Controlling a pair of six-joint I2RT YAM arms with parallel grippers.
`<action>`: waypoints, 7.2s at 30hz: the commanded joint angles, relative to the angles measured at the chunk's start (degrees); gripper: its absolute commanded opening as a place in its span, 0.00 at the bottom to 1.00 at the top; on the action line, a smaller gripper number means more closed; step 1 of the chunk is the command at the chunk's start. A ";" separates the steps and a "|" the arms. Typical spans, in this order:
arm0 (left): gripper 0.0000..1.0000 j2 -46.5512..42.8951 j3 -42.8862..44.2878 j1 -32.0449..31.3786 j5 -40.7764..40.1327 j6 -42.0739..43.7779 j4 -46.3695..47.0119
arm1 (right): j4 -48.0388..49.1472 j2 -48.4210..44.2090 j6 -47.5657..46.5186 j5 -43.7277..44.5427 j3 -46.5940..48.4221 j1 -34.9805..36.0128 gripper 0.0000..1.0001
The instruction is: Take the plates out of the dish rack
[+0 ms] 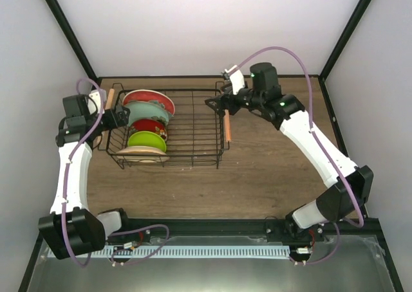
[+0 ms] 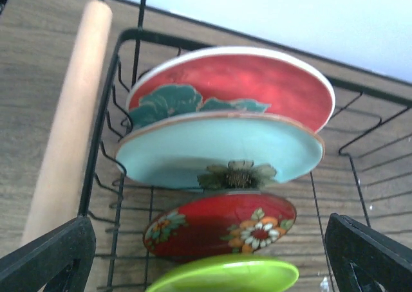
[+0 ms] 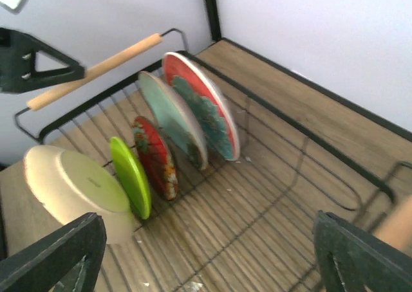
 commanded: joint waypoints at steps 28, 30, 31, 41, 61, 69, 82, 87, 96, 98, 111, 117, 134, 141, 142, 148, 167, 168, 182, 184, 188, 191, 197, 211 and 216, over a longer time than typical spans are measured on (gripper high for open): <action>1.00 6.80 2.81 0.71 1.19 -10.40 10.62 | 4.26 24.01 -11.92 2.09 14.35 29.28 0.46; 1.00 7.20 3.08 0.71 1.54 -11.08 11.39 | 4.28 24.96 -12.06 2.51 14.88 29.73 0.44; 1.00 7.40 3.28 0.67 1.63 -11.35 11.58 | 4.30 25.21 -12.21 2.77 15.06 29.98 0.43; 1.00 8.29 4.62 0.71 2.37 -14.79 11.53 | 4.76 27.89 -13.81 5.85 16.15 32.89 0.37; 1.00 8.06 3.94 0.64 4.37 -17.24 11.97 | 8.77 33.84 -16.42 19.39 17.49 35.36 0.26; 1.00 7.77 3.36 0.69 4.80 -18.47 13.03 | 9.23 34.51 -17.05 22.62 16.58 35.43 0.13; 1.00 7.22 2.57 0.69 4.98 -19.32 13.89 | 9.31 32.70 -16.78 24.08 13.12 35.42 0.01; 1.00 7.13 2.37 0.70 4.99 -19.35 13.99 | 11.62 30.33 -17.13 27.35 11.81 35.44 0.01; 1.00 7.10 2.05 0.64 5.34 -19.52 14.60 | 8.69 31.94 -19.79 26.92 12.45 35.42 0.25; 1.00 7.06 2.10 0.71 5.28 -19.51 14.74 | 8.42 32.01 -20.42 26.56 12.58 35.41 0.31; 1.00 7.49 2.01 0.71 5.18 -19.83 15.35 | 6.75 33.94 -22.27 29.25 14.83 35.44 0.01; 1.00 7.48 1.92 0.80 5.33 -20.05 15.46 | 9.04 32.41 -22.75 32.88 13.93 35.45 0.01; 1.00 9.06 5.49 1.28 4.54 -20.00 17.34 | 11.88 24.25 -27.16 37.48 17.72 35.40 0.01; 1.00 9.23 5.96 1.68 4.38 -19.96 17.35 | 8.79 21.06 -27.23 35.82 17.90 35.44 0.01; 1.00 9.30 6.16 1.78 4.37 -19.92 17.39 | 8.02 20.42 -27.13 35.43 17.99 35.42 0.01; 1.00 9.24 7.50 2.38 3.58 -19.83 18.09 | 4.31 16.77 -25.95 35.22 18.36 34.82 0.01; 1.00 9.27 9.30 4.84 3.19 -20.40 19.11 | 1.83 16.08 -8.54 40.65 39.45 13.15 0.01; 1.00 9.22 9.24 4.84 3.37 -20.28 19.09 | 2.87 15.94 -6.72 41.99 39.10 11.62 0.01; 1.00 8.84 8.37 4.87 5.33 -20.92 19.45 | -0.08 11.01 18.86 55.13 26.47 -16.55 0.01; 1.00 8.92 8.33 4.88 5.54 -20.99 19.57 | -0.43 8.75 24.78 50.31 21.58 -23.40 0.01; 1.00 8.99 8.22 4.87 6.35 -21.36 19.97 | 2.56 4.97 32.68 36.30 9.69 -36.16 0.01; 1.00 9.08 8.18 4.84 6.61 -21.46 19.82 | 3.46 5.74 34.59 28.33 5.39 -41.74 0.01; 1.00 9.00 8.24 4.90 7.24 -20.65 18.97 | 8.51 8.82 38.49 15.63 -1.81 -46.63 0.01; 1.00 8.35 8.49 4.84 8.34 -20.35 17.77 | 22.70 20.20 51.19 8.03 -6.87 -48.14 0.01; 1.00 8.05 8.00 4.86 8.50 -20.51 17.78 | 22.48 24.70 51.47 6.97 -4.98 -48.14 0.01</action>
